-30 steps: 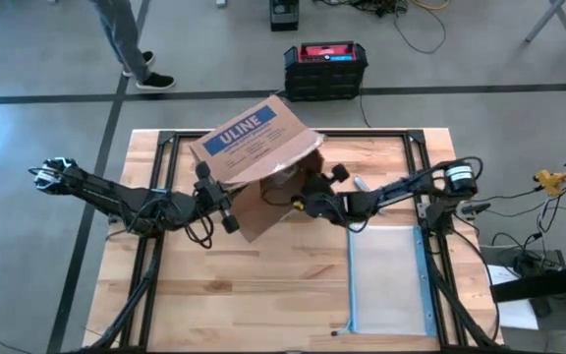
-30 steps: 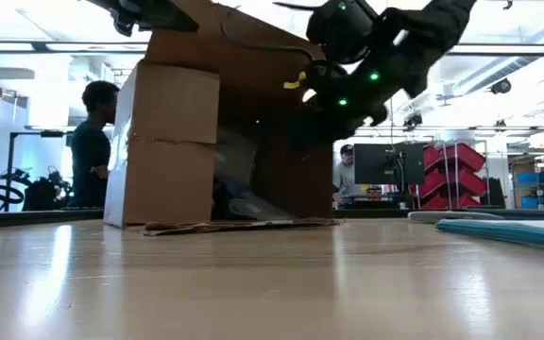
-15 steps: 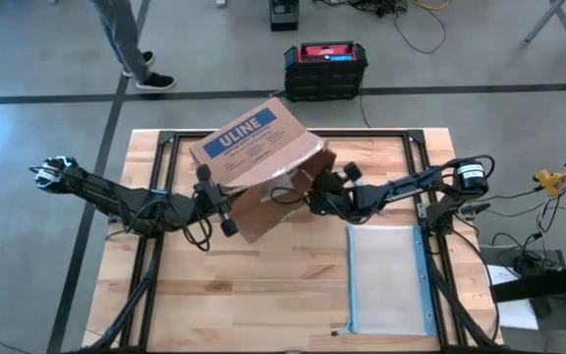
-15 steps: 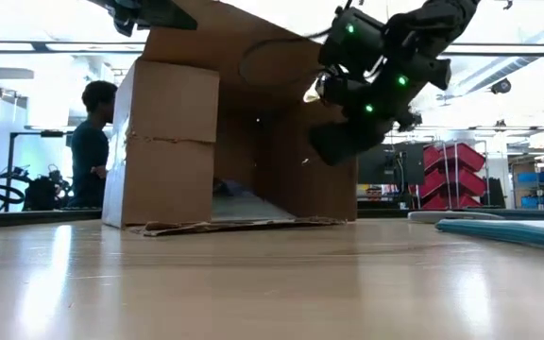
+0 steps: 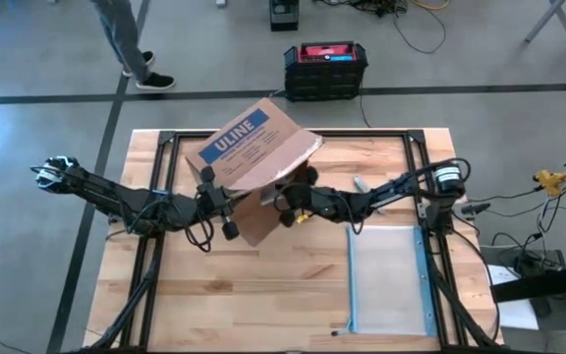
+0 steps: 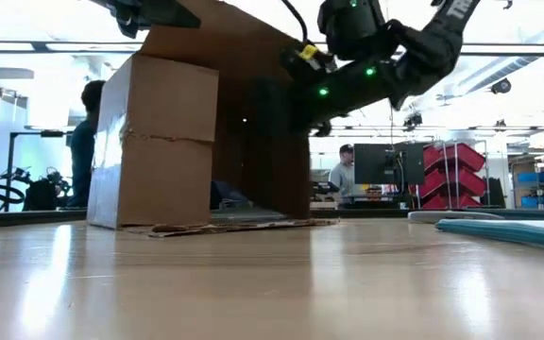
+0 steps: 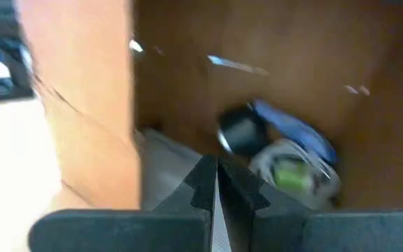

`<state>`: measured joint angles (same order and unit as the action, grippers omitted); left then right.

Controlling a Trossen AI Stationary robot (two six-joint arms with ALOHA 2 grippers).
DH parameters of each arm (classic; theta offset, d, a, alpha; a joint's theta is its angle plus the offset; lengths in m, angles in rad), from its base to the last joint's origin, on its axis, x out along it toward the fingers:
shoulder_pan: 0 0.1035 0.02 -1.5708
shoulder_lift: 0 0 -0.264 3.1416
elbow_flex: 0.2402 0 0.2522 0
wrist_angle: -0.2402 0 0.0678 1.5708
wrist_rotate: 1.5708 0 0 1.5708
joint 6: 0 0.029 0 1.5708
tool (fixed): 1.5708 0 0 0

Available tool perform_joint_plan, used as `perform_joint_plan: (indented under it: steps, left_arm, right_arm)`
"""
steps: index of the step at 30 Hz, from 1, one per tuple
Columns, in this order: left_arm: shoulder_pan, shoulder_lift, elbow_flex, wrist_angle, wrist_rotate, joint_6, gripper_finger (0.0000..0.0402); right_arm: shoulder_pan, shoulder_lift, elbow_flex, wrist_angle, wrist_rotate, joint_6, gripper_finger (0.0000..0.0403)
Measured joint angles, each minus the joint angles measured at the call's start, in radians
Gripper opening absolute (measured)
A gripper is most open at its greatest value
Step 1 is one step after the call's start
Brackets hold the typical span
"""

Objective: Unpack boxes
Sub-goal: Open the cardboard box using a gray knife

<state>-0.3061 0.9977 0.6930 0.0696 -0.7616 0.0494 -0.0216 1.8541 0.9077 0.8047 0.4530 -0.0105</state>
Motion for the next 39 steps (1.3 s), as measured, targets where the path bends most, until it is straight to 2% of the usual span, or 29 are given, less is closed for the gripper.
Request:
perform_joint_plan:
  steps: [2,6,10,17,21,23,26,29,35,37,39]
  left_arm:
    - [0.0,-0.001,0.0,0.0,0.0,0.0,0.0]
    - [0.0,-0.001,0.0,-0.012,0.001,0.0,0.0]
    - [-0.001,-0.004,0.0,-0.035,-0.026,0.0,0.0]
    - [-0.001,-0.006,0.0,-0.044,-0.034,-0.002,0.0]
    - [0.0,-0.006,0.0,-0.048,-0.033,-0.003,0.0]
    - [0.0,-0.006,0.0,-0.049,-0.033,-0.003,0.0]
    - [0.0,-0.006,0.0,-0.048,-0.033,-0.003,0.0]
    - [0.0,-0.006,0.0,-0.047,-0.033,-0.006,0.0]
    - [0.0,-0.005,0.0,-0.045,-0.033,-0.011,0.0]
    - [0.0,-0.005,0.0,-0.044,-0.033,-0.011,0.0]
    - [0.0,-0.005,0.0,-0.043,-0.033,-0.011,0.0]
  right_arm:
    - [0.002,0.023,0.024,0.012,-0.043,-0.001,0.0]
    - [0.021,0.037,0.048,-0.013,-0.007,-0.013,0.0]
    - [0.039,0.001,0.05,-0.175,0.147,0.011,0.0]
    - [0.065,-0.137,0.048,-0.62,0.451,0.133,0.0]
    - [0.045,-0.219,0.047,-0.923,0.629,0.285,0.0]
    - [0.028,-0.257,0.041,-1.033,0.651,0.387,0.0]
    - [0.022,-0.286,0.023,-1.049,0.62,0.458,0.0]
    - [0.047,-0.287,0.019,-0.95,0.51,0.381,0.0]
    - [0.115,-0.235,0.019,-0.574,0.195,0.162,0.0]
    - [0.128,-0.203,0.019,-0.439,0.146,0.109,0.0]
    - [0.131,-0.162,0.019,-0.317,0.141,0.045,0.0]
